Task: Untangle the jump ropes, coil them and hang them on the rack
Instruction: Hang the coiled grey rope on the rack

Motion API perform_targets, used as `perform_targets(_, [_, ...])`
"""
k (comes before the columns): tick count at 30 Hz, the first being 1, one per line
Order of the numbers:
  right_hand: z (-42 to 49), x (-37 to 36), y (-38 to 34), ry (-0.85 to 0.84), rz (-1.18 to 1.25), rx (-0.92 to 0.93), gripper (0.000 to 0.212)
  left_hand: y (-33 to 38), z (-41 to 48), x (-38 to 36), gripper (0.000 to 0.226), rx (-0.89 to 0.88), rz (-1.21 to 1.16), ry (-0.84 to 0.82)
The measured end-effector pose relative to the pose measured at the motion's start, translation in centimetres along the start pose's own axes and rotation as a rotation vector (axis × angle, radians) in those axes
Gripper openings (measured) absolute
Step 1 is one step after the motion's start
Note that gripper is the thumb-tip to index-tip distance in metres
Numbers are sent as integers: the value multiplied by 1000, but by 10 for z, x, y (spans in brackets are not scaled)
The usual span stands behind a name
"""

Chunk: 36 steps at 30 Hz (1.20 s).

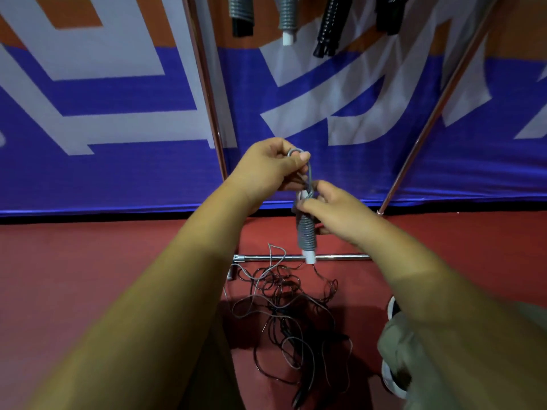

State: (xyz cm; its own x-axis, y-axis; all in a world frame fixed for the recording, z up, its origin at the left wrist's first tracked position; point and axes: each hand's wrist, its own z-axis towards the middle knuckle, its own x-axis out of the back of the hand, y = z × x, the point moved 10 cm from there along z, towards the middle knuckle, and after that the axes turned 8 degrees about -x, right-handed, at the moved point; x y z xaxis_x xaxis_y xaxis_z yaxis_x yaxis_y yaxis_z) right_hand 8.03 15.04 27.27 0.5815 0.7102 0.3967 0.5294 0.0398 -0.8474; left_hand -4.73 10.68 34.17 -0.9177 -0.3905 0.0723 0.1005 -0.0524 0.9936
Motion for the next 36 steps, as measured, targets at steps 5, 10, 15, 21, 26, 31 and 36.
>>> perform_targets(5, [-37,55,-45,287,-11,185,16,45,-14,-5,13,-4,36,48])
perform_targets(10, [-77,100,-105,391,55,267,6,109,-11,-10,26,-83,116,104])
perform_targets(15, [-105,139,-153,424,54,305,11,168,-6,-29,20,-170,153,80])
perform_targets(21, [-122,189,-179,495,160,314,10,218,2,-60,16,-280,82,3])
perform_targets(26, [-125,238,-194,549,247,326,11,243,29,-86,15,-363,101,-34])
perform_targets(31, [-112,284,-205,568,330,346,9,262,66,-107,13,-387,92,-14])
perform_targets(36, [-100,320,-221,608,355,380,10,289,107,-121,22,-432,89,52])
